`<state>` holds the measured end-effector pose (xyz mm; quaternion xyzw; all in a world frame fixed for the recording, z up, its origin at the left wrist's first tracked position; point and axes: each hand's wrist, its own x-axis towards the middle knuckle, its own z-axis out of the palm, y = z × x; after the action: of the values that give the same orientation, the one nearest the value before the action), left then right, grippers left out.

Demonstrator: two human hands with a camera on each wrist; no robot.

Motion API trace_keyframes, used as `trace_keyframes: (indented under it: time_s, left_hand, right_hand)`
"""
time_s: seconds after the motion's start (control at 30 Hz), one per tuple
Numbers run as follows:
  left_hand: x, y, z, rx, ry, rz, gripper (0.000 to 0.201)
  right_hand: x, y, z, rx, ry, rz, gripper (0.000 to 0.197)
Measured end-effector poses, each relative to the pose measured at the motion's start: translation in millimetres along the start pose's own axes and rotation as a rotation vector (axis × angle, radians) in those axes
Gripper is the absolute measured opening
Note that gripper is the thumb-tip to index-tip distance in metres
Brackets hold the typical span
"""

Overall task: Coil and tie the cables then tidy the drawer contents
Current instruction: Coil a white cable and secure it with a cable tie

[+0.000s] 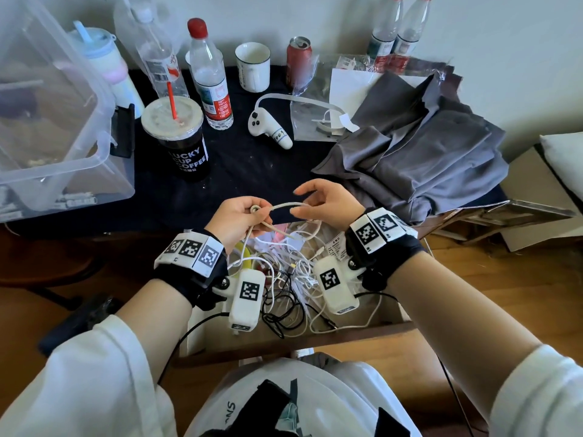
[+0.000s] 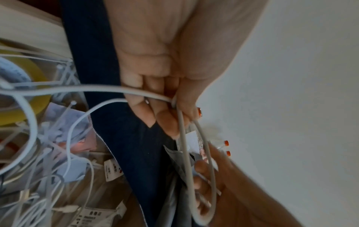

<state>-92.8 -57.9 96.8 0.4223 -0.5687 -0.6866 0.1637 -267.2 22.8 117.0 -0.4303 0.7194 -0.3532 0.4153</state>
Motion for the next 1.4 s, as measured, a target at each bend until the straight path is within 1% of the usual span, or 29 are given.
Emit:
trace_keyframes:
  time_s: [0.07, 0.13, 0.17, 0.2, 0.23, 0.33, 0.37, 0.4, 0.47, 0.53, 0.6, 0.63, 0.67, 0.7, 0.77, 0.8, 0.87, 0.93, 1.03, 1.13, 1.23, 1.3, 1.37, 1.4]
  left_hand:
    - [0.5, 1.0, 3.9, 0.007, -0.06, -0.013, 0.01]
    - [0.7, 2.2, 6.7, -0.014, -0.096, -0.013, 0.009]
    - [0.7, 2.8, 7.5, -0.023, -0.104, -0.008, 0.008]
    - [1.0, 2.8, 7.6, -0.027, -0.103, -0.004, 0.008]
    - [1.6, 2.1, 6.8, -0.032, -0.091, -0.001, 0.008]
    - [3.8, -2.1, -2.0, -0.031, -0.004, 0.005, 0.011]
    - [4.0, -4.1, -6.1, -0.04, 0.023, 0.007, 0.012]
    - [3.8, -5.8, -9.8, -0.049, 0.041, 0.01, 0.013]
    - [3.7, -7.6, -13.9, -0.049, 0.051, 0.007, 0.014]
    - [3.7, -6.7, -13.3, -0.021, 0.04, 0.006, 0.014]
    - [3.7, -3.3, -8.5, 0.036, 0.009, 0.022, 0.013]
    - [3.8, -1.0, -5.4, 0.064, -0.014, 0.031, 0.012]
    - [3.6, 1.1, -2.2, 0.082, -0.038, 0.036, 0.012]
    - [3.7, 2.9, 0.8, 0.088, -0.058, 0.034, 0.012]
    - [3.5, 5.6, 5.4, 0.083, -0.086, 0.033, 0.01]
    - [3.1, 6.7, 6.8, 0.075, -0.093, 0.037, 0.01]
    - [2.0, 8.0, 7.1, 0.062, -0.091, 0.051, 0.01]
    - [0.6, 7.3, 3.5, 0.057, -0.077, 0.063, 0.011]
    - [-1.3, 1.8, -7.0, 0.08, -0.033, 0.055, 0.012]
    - [-2.4, -4.1, -12.4, 0.101, -0.021, 0.04, 0.012]
    - [-3.0, -6.5, -11.0, 0.139, -0.027, 0.037, 0.013]
    - [-2.9, -5.7, -8.1, 0.162, -0.035, 0.04, 0.013]
    - [-2.5, -3.1, -2.7, 0.162, -0.049, 0.039, 0.013]
    - [-1.9, -1.2, 0.9, 0.158, -0.058, 0.044, 0.013]
  right_hand:
    - [0.2, -7.6, 2.1, -0.225, -0.052, -0.037, 0.013]
    - [0.3, -12.0, 4.2, -0.392, -0.073, -0.031, 0.019]
    - [0.1, -13.6, 4.9, -0.436, -0.053, -0.036, 0.021]
    - [0.3, -13.0, 4.7, -0.427, -0.019, -0.044, 0.023]
    - [1.7, -10.1, 3.9, -0.346, 0.029, -0.043, 0.023]
    - [8.0, 6.5, -6.4, 0.043, 0.25, -0.001, 0.027]
    - [9.7, 12.8, -9.6, 0.084, 0.303, 0.028, 0.028]
    - [10.7, 19.1, -11.6, 0.067, 0.322, 0.053, 0.029]
    - [9.4, 27.1, -9.4, -0.028, 0.296, 0.107, 0.023]
    - [5.4, 25.1, -5.9, -0.114, 0.23, 0.129, 0.005]
    - [1.2, 17.2, -3.5, -0.305, 0.137, 0.075, 0.035]
    - [-0.2, 10.7, -1.8, -0.411, 0.102, 0.056, 0.04]
    - [-1.6, 3.3, 0.0, -0.498, 0.068, 0.029, 0.037]
    - [-2.1, -3.2, 3.3, -0.556, 0.04, 0.015, 0.03]
    - [-2.0, -12.6, 9.4, -0.613, -0.001, -0.009, 0.015]
    - [-1.8, -14.2, 10.9, -0.597, -0.003, -0.024, 0.017]
    - [-0.6, -12.2, 11.0, -0.489, 0.043, -0.062, 0.025]
    - [0.7, -6.3, 5.2, -0.33, 0.159, -0.08, 0.023]
    - [1.5, 7.7, -9.9, -0.193, 0.336, -0.025, 0.022]
    - [0.2, 21.2, -19.3, -0.167, 0.425, 0.041, 0.022]
    - [3.1, 33.8, -13.5, -0.199, 0.413, 0.127, 0.016]
    - [4.3, 34.8, -4.9, -0.242, 0.366, 0.111, 0.013]
    - [0.3, 24.6, 5.1, -0.36, 0.229, 0.045, 0.022]
    - [-1.7, 17.6, 10.8, -0.454, 0.145, 0.019, 0.023]
